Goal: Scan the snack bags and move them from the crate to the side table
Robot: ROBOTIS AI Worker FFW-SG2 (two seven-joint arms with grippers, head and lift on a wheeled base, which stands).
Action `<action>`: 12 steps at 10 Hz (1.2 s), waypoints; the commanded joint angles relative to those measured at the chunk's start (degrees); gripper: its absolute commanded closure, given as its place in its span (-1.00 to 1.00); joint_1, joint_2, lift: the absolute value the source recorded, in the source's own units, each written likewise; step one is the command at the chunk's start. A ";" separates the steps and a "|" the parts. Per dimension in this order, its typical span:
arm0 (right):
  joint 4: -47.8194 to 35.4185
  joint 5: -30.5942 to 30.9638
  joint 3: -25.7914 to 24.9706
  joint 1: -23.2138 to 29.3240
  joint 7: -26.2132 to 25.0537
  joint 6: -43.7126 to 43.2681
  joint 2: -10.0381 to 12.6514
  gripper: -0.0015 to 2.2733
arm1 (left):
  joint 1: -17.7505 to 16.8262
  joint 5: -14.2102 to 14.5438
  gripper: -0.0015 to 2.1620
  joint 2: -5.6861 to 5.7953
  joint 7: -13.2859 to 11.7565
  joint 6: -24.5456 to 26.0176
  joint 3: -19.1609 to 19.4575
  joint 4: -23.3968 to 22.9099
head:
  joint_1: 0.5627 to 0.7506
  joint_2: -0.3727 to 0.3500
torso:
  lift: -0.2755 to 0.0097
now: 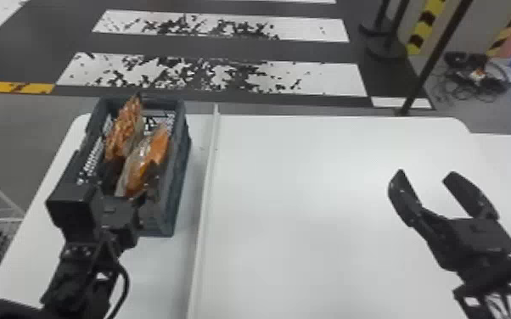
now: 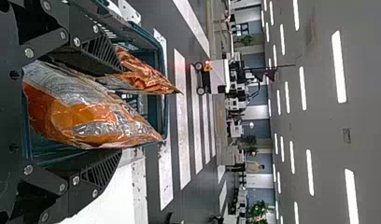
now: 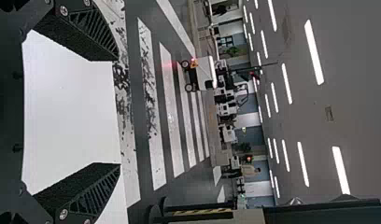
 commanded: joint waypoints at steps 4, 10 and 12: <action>0.42 -0.46 -0.02 -0.49 0.00 -0.42 -0.02 -0.89 | 0.05 0.27 0.98 -0.94 -0.21 2.10 0.34 -1.15 | 0.41 -0.09 | 0.32; 0.77 -1.25 -0.64 -0.31 -0.26 -3.93 -0.02 -0.89 | 8.48 -2.01 0.98 -0.94 4.89 -1.94 -0.27 -20.66 | 0.41 -0.13 | 0.32; 1.30 -1.25 -0.90 -0.05 -0.53 -6.04 -0.02 -0.89 | 10.33 0.27 0.98 -0.85 5.07 -2.47 -2.12 -27.43 | 0.41 -0.19 | 0.32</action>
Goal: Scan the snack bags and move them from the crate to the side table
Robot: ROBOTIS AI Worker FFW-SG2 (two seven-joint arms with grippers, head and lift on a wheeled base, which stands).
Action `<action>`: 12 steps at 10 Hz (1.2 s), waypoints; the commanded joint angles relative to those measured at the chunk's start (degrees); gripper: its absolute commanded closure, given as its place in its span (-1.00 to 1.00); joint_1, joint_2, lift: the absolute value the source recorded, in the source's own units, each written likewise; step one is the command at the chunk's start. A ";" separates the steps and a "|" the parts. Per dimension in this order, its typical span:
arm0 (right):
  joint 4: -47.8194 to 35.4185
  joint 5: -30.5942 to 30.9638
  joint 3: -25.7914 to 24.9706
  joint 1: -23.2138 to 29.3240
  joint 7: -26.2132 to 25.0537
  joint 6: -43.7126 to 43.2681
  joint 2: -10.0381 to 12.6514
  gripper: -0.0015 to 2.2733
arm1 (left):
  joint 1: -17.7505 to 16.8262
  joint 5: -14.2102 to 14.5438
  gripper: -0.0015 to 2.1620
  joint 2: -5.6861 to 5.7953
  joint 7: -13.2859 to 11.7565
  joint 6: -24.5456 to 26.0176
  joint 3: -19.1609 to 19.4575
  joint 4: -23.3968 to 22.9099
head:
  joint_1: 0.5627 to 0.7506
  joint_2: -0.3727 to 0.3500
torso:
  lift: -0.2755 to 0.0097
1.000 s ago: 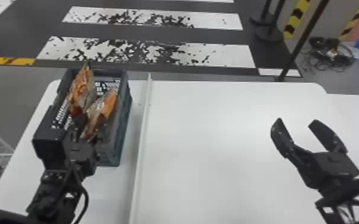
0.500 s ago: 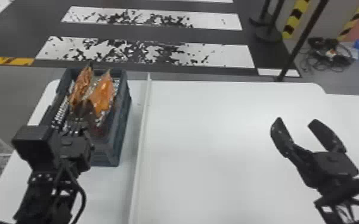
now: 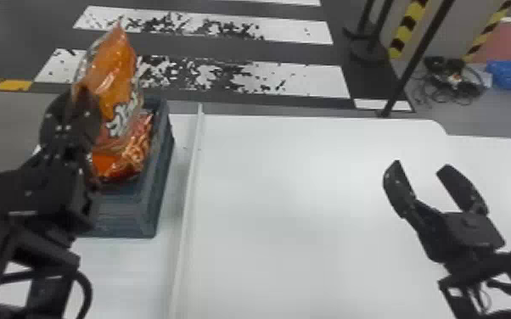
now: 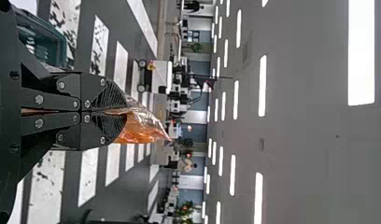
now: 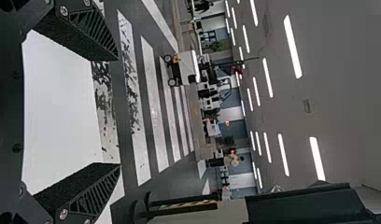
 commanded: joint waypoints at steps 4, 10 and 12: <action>0.13 1.05 0.06 0.44 -0.44 -1.57 0.17 -0.89 | -0.22 20.74 0.98 -1.39 -11.41 -0.27 -1.05 -1.35 | 0.41 -0.45 | 0.32; 0.30 3.96 0.14 0.61 -2.90 -5.43 0.26 -0.89 | -10.33 46.76 0.98 -10.18 -39.01 22.05 3.78 28.80 | 0.41 -0.88 | 0.32; 0.57 4.04 0.14 0.61 -2.82 -5.43 0.09 -0.89 | -16.66 45.18 0.98 -12.91 -42.00 27.68 3.26 36.36 | 0.41 -0.94 | 0.32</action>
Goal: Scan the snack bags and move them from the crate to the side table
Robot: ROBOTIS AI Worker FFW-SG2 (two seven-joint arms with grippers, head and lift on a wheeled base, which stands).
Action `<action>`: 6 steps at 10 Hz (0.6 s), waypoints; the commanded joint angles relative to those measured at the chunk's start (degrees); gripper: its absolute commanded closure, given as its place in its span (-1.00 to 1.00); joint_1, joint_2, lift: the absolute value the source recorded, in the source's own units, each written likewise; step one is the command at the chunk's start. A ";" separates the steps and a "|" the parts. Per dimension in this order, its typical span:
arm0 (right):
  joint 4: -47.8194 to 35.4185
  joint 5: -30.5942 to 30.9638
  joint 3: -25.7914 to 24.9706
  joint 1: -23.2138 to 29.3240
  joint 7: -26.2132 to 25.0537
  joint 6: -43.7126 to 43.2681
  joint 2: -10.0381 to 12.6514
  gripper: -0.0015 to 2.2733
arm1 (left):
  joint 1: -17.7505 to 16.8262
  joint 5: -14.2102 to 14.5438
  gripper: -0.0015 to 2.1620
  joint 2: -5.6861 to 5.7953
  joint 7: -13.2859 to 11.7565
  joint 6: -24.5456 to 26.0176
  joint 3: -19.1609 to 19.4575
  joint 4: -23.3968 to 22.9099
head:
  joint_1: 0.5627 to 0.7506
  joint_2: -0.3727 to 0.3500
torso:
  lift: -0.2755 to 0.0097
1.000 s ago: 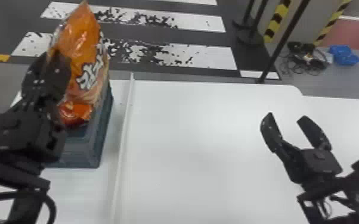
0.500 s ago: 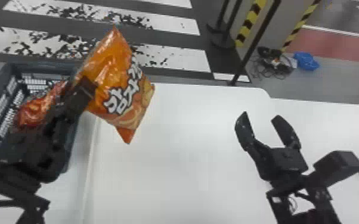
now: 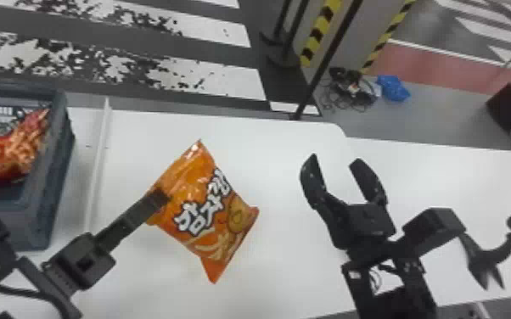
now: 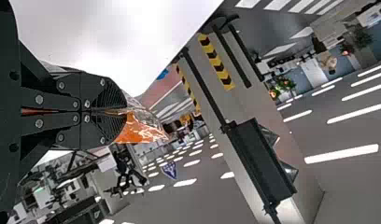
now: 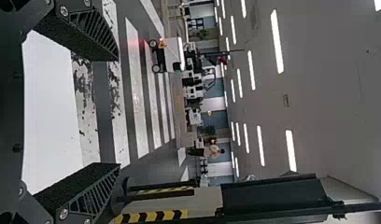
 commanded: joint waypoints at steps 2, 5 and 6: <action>-0.02 -0.04 0.09 0.09 0.02 0.00 -0.39 -0.89 | -9.80 -6.84 0.98 -2.21 -1.61 1.54 -5.07 12.26 | 0.41 -0.94 | 0.32; 1.04 -0.48 0.00 -0.17 0.11 -0.53 -1.35 -0.89 | -15.86 -14.49 0.73 -2.21 -0.73 1.54 -10.25 19.20 | 0.41 -0.94 | 0.32; 1.39 -0.65 0.09 -0.35 0.28 -0.70 -1.35 -0.89 | -16.04 -16.60 -0.81 -2.21 -0.29 1.54 -10.78 18.76 | 0.41 -0.94 | 0.32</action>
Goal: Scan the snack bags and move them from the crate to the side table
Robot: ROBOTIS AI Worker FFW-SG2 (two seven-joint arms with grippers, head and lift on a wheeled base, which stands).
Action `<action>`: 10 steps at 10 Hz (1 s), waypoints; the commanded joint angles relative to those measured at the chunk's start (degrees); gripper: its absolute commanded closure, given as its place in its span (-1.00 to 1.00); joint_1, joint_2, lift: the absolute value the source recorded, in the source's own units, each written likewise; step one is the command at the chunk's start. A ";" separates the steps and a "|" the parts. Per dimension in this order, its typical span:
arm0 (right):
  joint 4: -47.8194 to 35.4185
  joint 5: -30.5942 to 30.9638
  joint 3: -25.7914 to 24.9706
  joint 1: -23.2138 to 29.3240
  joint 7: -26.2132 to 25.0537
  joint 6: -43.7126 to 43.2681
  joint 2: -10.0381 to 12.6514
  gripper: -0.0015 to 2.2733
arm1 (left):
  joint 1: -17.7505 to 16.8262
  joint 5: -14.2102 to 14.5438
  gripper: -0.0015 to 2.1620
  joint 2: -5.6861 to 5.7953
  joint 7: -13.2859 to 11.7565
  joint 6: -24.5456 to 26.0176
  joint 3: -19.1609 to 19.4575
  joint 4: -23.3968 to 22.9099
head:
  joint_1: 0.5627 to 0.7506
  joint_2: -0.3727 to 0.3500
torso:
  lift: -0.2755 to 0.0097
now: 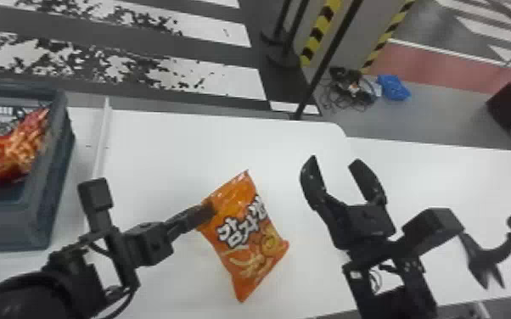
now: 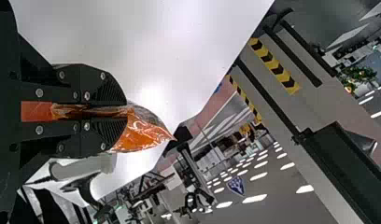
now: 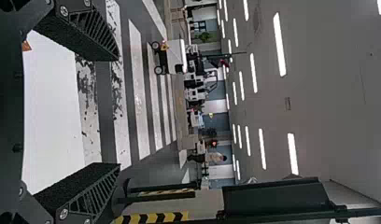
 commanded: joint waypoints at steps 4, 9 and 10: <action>0.33 -0.07 0.69 -0.47 0.86 -0.28 -0.05 -0.89 | 2.27 -13.62 -0.93 -0.15 12.01 -2.11 -4.00 -10.07 | 0.41 -0.94 | 0.32; 0.59 0.10 1.21 0.15 1.56 -0.28 -0.05 -0.89 | 11.06 -22.85 -0.94 9.76 25.55 -6.50 -0.48 -28.35 | 0.41 -0.89 | 0.32; 0.68 0.28 1.65 0.24 1.56 -0.28 -0.05 -0.89 | 14.49 -23.20 -0.94 10.99 26.60 -8.79 2.33 -33.01 | 0.41 -0.81 | 0.32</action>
